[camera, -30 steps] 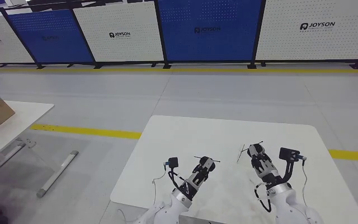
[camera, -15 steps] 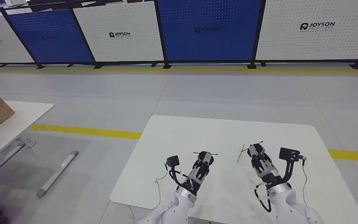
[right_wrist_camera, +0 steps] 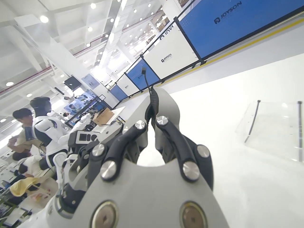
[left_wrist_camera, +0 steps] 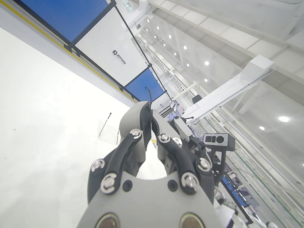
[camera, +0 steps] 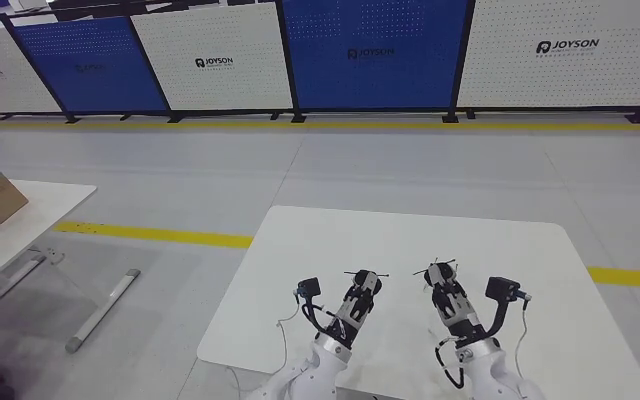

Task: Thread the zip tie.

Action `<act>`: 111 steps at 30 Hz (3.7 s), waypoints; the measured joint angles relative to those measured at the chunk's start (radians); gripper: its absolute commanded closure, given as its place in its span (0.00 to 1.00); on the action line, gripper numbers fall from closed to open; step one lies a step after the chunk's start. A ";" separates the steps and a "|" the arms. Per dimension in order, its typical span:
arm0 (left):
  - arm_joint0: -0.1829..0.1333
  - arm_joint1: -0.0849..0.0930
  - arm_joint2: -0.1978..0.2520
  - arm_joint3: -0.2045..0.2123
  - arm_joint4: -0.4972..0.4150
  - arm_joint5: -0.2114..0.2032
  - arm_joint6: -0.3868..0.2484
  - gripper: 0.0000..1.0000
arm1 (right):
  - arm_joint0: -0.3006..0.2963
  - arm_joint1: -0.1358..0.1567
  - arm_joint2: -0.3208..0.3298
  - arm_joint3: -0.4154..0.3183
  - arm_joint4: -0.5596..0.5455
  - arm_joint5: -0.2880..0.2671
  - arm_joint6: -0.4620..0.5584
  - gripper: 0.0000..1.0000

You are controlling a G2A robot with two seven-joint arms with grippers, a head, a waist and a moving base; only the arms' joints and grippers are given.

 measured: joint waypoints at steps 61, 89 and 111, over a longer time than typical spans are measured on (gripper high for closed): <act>-0.019 -0.018 0.037 0.034 0.084 0.063 0.026 1.00 | -0.003 -0.009 -0.054 0.001 -0.043 0.035 -0.031 1.00; -0.019 -0.018 0.037 0.034 0.084 0.063 0.026 1.00 | 0.013 -0.022 -0.096 0.042 -0.065 0.056 -0.082 1.00; -0.019 -0.018 0.037 0.034 0.084 0.063 0.026 1.00 | 0.013 -0.027 -0.098 0.043 -0.080 0.040 -0.085 1.00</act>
